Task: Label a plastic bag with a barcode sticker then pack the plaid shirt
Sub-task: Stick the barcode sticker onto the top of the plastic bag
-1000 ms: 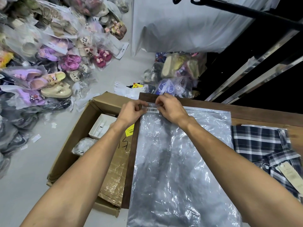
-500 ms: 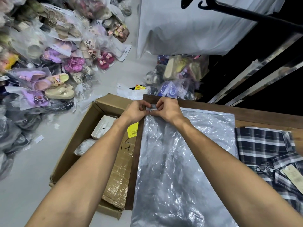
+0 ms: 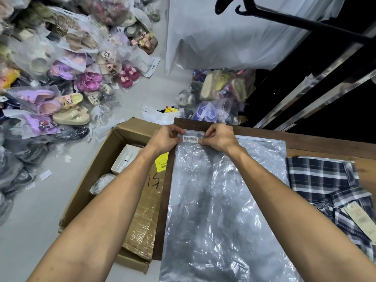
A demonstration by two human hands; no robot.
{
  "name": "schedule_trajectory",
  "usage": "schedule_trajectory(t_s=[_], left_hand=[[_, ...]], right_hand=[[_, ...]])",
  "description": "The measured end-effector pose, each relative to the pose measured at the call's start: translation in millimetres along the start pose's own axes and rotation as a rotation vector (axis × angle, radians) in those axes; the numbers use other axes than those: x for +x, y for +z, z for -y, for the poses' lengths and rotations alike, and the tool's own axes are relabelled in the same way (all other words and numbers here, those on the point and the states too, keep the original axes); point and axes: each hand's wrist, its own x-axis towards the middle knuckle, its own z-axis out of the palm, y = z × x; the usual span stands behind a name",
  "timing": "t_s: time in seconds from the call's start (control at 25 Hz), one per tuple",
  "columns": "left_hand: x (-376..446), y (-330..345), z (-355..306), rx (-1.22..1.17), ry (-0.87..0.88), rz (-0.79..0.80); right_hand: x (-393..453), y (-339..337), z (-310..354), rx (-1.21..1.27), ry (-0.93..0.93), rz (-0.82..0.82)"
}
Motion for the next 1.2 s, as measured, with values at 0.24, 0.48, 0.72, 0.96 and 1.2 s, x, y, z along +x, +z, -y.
schedule_trajectory(t_s=[0.24,0.48,0.72,0.96,1.2], left_hand=[[-1.6,1.6,-3.0,0.027,-0.019,-0.012],[-16.0,3.2,-18.7,0.294,0.021,-0.059],[-39.2,36.6,-54.3,0.463,0.038,-0.073],[-57.9,75.6,-84.5,0.762,-0.023,0.048],[-76.7,117.4,-125.2,0.828,0.091,0.032]], right_hand=[[-1.8,2.7,-1.1,-0.107,-0.114,0.009],[-33.8,14.1,-20.8,-0.359,-0.480,-0.068],[-57.6,-7.9,-47.5,-0.293,-0.408,-0.062],[-96.3,-77.2,-122.0,-0.104,-0.207,-0.160],[-144.4,-149.1,-210.9,-0.170,-0.034,-0.175]])
